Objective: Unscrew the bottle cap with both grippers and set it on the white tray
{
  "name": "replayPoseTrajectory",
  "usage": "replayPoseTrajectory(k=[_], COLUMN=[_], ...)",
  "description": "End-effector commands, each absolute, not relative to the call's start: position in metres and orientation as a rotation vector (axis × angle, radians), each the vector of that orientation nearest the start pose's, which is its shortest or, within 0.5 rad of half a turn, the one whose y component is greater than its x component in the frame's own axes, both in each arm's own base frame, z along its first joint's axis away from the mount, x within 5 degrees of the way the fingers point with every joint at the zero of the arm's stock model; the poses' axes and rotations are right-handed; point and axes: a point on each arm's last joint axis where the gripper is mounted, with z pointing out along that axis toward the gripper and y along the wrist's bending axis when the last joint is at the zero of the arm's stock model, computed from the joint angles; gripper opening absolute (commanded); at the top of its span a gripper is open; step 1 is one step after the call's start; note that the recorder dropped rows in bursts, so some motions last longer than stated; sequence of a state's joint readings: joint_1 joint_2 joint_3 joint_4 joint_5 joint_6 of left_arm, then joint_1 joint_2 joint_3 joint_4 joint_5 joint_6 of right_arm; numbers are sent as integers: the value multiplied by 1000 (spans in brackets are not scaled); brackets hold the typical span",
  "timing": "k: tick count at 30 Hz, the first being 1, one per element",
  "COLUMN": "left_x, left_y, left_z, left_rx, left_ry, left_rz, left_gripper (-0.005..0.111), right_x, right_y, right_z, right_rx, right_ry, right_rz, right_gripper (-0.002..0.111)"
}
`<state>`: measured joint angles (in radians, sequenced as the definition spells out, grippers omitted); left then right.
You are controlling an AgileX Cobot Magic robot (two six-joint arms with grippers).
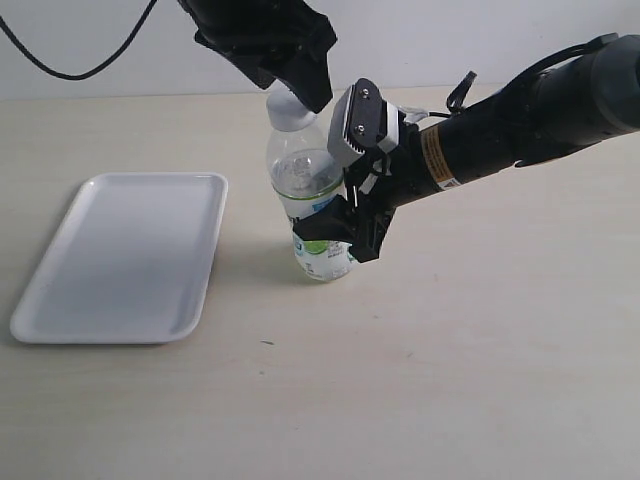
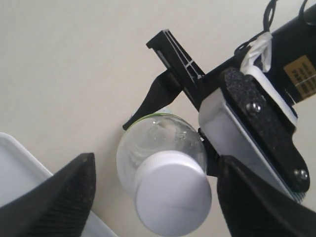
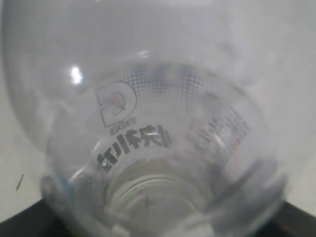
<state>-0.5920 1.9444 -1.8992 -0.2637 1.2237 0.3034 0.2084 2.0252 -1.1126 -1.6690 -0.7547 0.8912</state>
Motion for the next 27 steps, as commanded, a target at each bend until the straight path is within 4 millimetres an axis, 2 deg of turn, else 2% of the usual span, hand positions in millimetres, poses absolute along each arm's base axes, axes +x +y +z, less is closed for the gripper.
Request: replayPoseTrajectory(k=[1, 20, 23, 27], left_x=[335, 335, 334, 333], left_y=[-252, -251, -251, -253], left_z=[330, 319, 319, 320], left_rx=[1127, 1135, 1127, 1119], left_ry=[2506, 2542, 2547, 2549], left_rz=[-448, -425, -431, -463], left_gripper=[67, 65, 54, 28], right_x=[364, 364, 364, 364], right_y=[141, 141, 141, 141], right_z=[138, 138, 138, 138], right_rx=[-1377, -1377, -1377, -1377], right_ry=[1802, 1802, 1802, 1802], right_rz=[610, 612, 612, 612], right_gripper=[0, 0, 0, 0])
